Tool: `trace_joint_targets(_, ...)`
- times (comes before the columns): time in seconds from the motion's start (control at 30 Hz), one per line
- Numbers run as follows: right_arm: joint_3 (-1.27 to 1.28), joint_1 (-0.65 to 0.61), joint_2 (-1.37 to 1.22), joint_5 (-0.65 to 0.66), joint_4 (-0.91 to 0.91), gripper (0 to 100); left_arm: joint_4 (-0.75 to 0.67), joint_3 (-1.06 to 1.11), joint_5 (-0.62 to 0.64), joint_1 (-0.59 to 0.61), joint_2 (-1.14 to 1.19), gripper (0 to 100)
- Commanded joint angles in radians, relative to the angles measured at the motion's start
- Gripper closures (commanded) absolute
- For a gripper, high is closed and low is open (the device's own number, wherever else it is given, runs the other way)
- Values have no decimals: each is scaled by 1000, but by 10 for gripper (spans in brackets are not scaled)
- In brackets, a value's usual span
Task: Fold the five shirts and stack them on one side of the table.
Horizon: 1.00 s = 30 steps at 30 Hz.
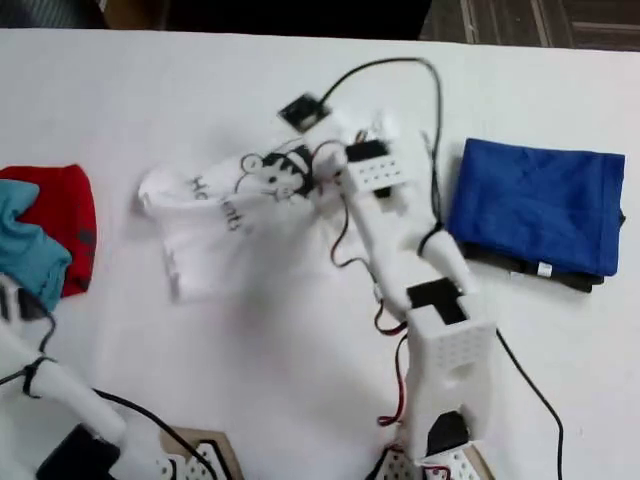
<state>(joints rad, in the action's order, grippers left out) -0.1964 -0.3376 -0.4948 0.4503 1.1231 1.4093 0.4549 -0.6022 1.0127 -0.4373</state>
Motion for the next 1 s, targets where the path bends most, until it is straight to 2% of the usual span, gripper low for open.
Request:
trace_joint_targets(0.0,-133,21,70,9,96,978,14,-41,-5,-153,2,740)
trace_joint_targets(0.13,-265,13,70,9,242,957,8,10,-5,-318,2,740)
trace_joint_targets(0.27,-368,8,70,11,392,796,-12,111,-5,-474,-2,740)
trace_joint_targets(0.33,-408,8,70,11,450,749,-51,163,0,-543,-3,754)
trace_joint_targets(0.47,-453,7,70,11,521,748,-149,248,31,-698,0,825)
trace_joint_targets(0.57,-446,22,70,11,572,748,-215,280,51,-806,2,834)
trace_joint_targets(0.67,-350,56,70,12,584,748,-279,275,61,-841,3,826)
trace_joint_targets(0.77,-247,90,71,55,582,748,-330,283,61,-841,26,774)
trace_joint_targets(0.97,-94,162,170,107,532,769,-362,255,55,-856,235,768)
